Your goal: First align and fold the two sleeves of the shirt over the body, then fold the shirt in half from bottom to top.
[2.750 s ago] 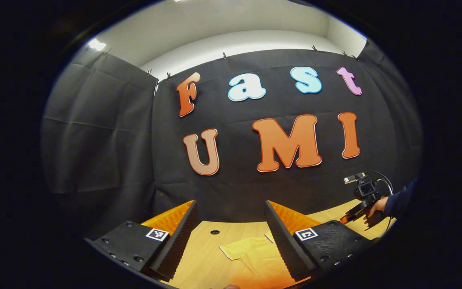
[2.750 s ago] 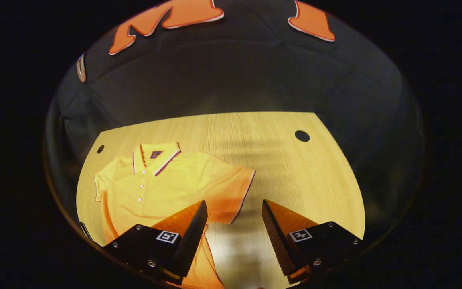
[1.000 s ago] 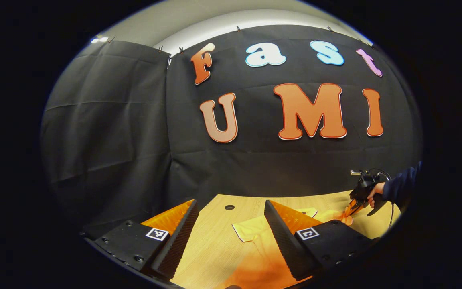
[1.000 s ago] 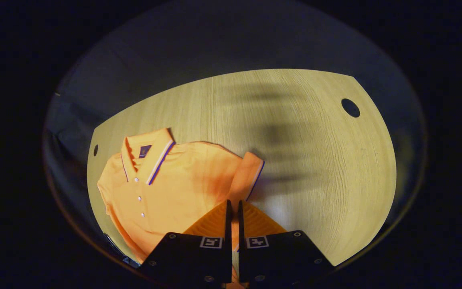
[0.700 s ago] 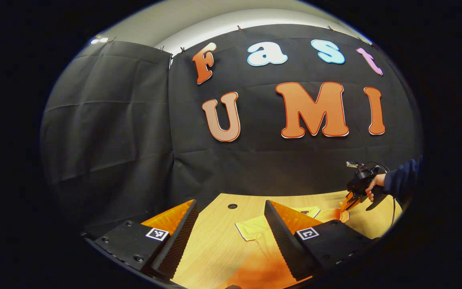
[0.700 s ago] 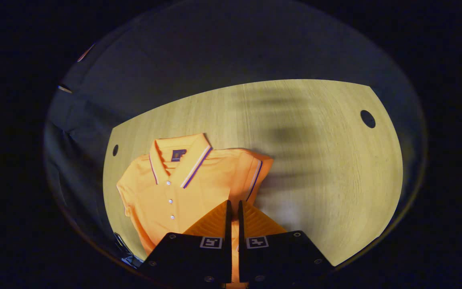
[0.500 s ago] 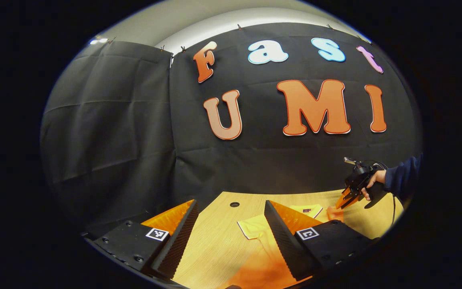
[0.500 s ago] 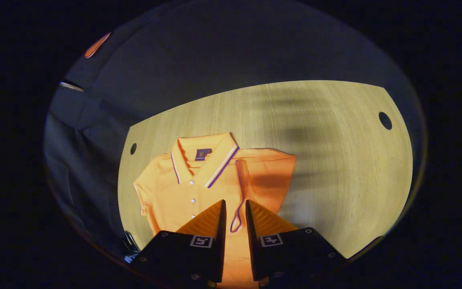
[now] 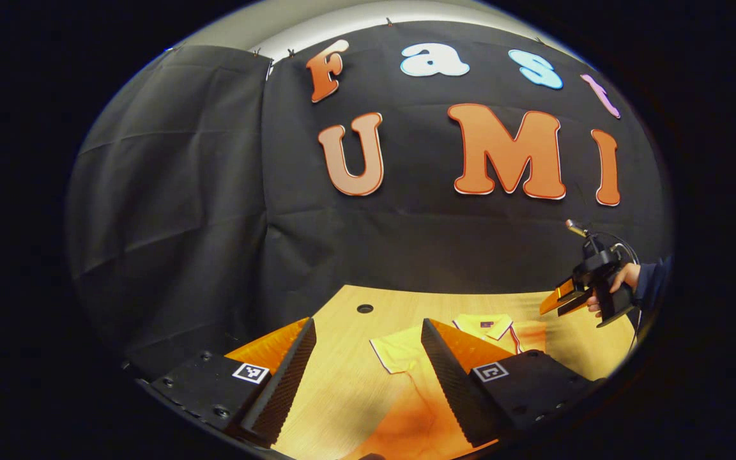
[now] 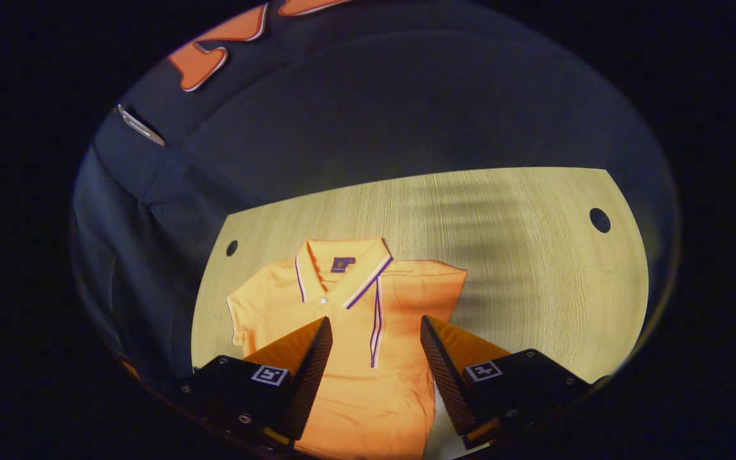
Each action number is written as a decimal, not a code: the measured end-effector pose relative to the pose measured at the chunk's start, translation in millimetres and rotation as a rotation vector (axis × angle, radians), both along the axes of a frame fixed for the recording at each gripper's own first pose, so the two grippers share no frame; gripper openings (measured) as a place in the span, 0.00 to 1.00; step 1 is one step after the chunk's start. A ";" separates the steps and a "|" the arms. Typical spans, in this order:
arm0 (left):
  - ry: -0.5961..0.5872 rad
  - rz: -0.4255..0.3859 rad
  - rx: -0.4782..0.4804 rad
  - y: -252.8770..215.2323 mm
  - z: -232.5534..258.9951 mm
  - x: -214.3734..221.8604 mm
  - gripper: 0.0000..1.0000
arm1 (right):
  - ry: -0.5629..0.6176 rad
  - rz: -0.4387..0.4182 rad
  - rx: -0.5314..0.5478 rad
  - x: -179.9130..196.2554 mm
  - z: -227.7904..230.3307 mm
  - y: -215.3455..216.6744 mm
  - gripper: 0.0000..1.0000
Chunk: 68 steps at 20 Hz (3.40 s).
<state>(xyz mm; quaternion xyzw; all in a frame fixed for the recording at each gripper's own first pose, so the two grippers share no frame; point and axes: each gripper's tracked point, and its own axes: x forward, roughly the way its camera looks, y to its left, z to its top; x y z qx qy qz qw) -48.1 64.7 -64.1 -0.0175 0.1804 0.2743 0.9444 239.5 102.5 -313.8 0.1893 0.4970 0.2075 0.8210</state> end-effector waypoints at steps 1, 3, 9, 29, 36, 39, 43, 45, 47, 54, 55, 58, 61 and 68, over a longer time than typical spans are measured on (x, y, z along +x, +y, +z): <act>0.018 -0.009 -0.026 -2.6 -4.8 -1.2 0.99 | -0.029 -0.020 0.009 -1.9 10.2 -3.3 0.87; 0.057 -0.036 -0.082 -8.2 -14.5 0.9 1.00 | -0.081 -0.062 0.012 -8.1 29.3 -13.4 0.90; 0.239 -0.121 -0.275 -21.8 -42.1 -5.3 0.99 | -0.204 -0.186 -0.046 -37.6 73.8 -43.8 0.96; 0.843 -0.068 -0.693 -22.4 -120.2 4.3 0.85 | -0.381 -0.342 -0.217 -140.5 124.4 -87.5 0.98; 0.988 -0.038 -0.604 -14.1 -126.2 4.9 0.66 | -0.353 -0.403 -0.200 -155.6 111.5 -103.6 0.98; 0.967 -0.051 -0.605 -17.7 -127.6 8.9 0.15 | -0.327 -0.417 -0.190 -161.7 103.4 -109.4 0.98; 0.863 -0.128 -0.615 -29.0 -110.5 27.3 0.15 | -0.318 -0.421 -0.198 -162.4 101.5 -117.7 0.98; 0.820 -0.180 -0.565 -36.3 -92.8 40.1 0.09 | -0.320 -0.417 -0.195 -160.0 102.7 -117.5 0.98; 0.776 -0.252 -0.524 -47.3 -69.2 54.9 0.09 | -0.322 -0.405 -0.197 -157.9 99.4 -120.8 0.98; 0.872 -0.176 -0.500 -31.8 -82.6 36.6 0.10 | -0.311 -0.359 -0.215 -164.0 91.8 -122.9 0.98; 0.892 -0.144 -0.512 -25.0 -88.7 31.1 0.11 | -0.302 -0.357 -0.216 -165.3 89.1 -124.3 0.98; 0.928 -0.111 -0.543 -18.4 -105.9 20.7 0.69 | -0.283 -0.365 -0.211 -166.3 83.3 -127.9 0.98; 0.984 -0.062 -0.551 -16.2 -122.0 11.1 0.65 | -0.279 -0.369 -0.202 -161.5 82.0 -126.7 0.98; 0.902 -0.156 -0.586 -34.5 -115.6 29.8 0.05 | -0.253 -0.361 -0.217 -163.3 71.0 -128.8 0.98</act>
